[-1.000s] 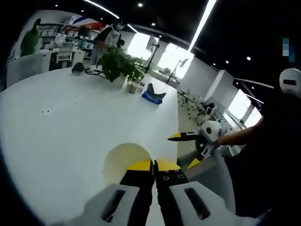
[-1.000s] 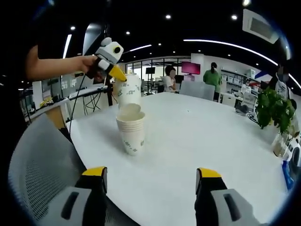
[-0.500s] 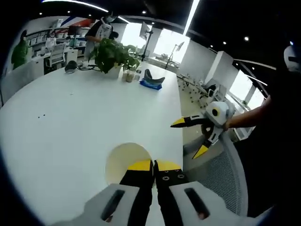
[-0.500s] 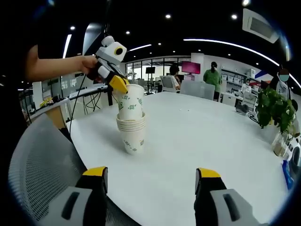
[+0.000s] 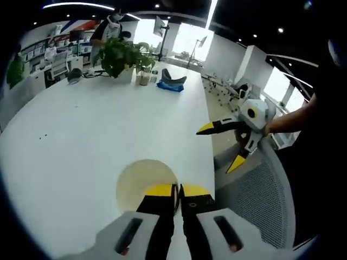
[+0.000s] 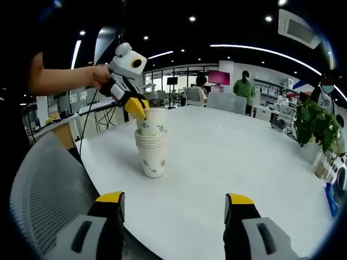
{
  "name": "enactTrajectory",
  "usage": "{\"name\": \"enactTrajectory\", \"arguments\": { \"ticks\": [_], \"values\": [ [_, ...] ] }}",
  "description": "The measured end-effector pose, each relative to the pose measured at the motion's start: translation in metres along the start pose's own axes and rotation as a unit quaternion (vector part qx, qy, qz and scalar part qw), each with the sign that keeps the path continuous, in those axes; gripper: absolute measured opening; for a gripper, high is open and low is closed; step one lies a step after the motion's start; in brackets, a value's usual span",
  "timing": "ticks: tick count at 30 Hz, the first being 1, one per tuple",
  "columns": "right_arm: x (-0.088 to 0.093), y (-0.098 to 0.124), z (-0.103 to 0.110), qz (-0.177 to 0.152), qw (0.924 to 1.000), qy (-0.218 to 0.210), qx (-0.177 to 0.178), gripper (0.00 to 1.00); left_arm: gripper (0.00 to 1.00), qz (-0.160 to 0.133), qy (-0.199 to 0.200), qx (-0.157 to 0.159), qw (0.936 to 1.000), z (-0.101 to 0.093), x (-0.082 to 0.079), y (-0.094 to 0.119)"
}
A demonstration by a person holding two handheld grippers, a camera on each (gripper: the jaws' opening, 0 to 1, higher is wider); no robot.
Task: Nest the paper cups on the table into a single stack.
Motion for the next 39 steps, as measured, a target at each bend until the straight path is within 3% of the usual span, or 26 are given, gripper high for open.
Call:
{"name": "enactTrajectory", "arguments": {
  "ticks": [13,39],
  "values": [
    [0.000,0.000,0.000,0.001,1.0000,-0.001,0.000,0.75,0.03,0.015,0.012,0.027,0.9995,-0.015,0.005,-0.016],
    [0.001,0.000,-0.001,0.002,1.0000,-0.005,0.002,0.74,0.05,0.015,0.047,0.050,0.9975,-0.003,0.028,-0.031]
  ]
}}
Point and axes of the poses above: the point that each gripper's makers call its tool centre point, and the gripper's own axes: y roughly backward along the fingers, z roughly to its left, x roughly out of its underside, the point moved 5 cm from there along y, roughly backward along the fingers, and after that the axes turned 13 degrees about -y, right-handed, at the moved point
